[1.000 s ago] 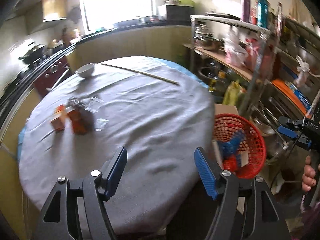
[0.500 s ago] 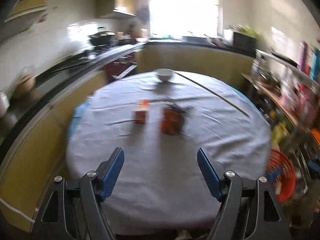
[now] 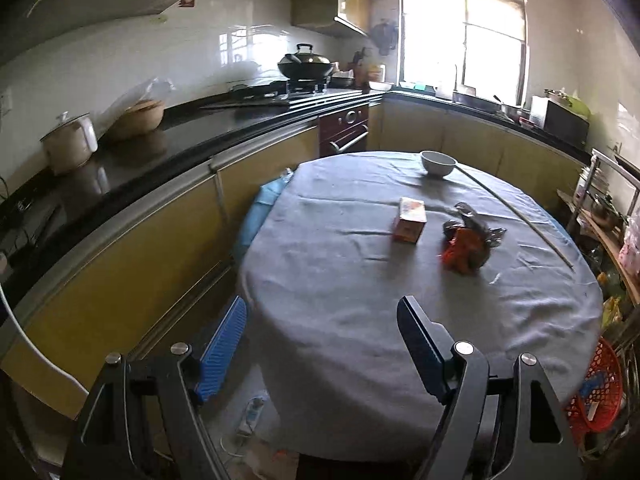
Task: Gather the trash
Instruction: 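Move both grippers back over the table toward the remaining trash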
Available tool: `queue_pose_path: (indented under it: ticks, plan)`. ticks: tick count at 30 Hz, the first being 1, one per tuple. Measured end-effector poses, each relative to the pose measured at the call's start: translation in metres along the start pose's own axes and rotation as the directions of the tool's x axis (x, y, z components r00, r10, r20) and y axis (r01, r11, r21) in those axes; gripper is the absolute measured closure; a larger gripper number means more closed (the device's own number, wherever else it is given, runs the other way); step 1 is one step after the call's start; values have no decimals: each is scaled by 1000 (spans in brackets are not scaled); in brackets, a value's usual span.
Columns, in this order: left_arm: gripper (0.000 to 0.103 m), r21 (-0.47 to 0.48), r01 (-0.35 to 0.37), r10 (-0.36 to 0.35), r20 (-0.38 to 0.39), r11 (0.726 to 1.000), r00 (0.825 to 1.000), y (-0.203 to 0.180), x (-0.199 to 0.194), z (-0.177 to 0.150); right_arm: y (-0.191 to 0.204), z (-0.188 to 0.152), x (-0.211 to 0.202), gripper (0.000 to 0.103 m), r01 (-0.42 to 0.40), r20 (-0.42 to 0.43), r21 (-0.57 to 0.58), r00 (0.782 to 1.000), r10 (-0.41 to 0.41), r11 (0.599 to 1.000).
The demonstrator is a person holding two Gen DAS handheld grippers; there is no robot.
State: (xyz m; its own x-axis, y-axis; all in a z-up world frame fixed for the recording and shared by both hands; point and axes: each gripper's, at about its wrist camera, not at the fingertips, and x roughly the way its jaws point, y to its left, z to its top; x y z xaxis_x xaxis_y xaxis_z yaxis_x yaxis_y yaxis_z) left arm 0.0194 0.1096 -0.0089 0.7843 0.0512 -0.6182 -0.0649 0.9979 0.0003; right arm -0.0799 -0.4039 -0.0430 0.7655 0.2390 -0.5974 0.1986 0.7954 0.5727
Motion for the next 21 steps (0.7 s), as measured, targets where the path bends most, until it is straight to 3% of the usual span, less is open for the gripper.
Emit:
queue_pose_path:
  ticks: [6, 10, 21]
  plan:
    - [24, -8, -10, 10, -20, 1000, 1000, 15, 12, -12, 66, 13, 36, 49, -49, -56, -149, 998, 41, 988]
    - [24, -15, -10, 9, -71, 1000, 997, 18, 30, -22, 111, 26, 76, 48, -53, -103, -265, 994, 26, 963]
    - [24, 18, 1, 1, -134, 1000, 991, 16, 66, -30, 175, 56, 180, 48, -61, -182, -339, 983, -2, 939]
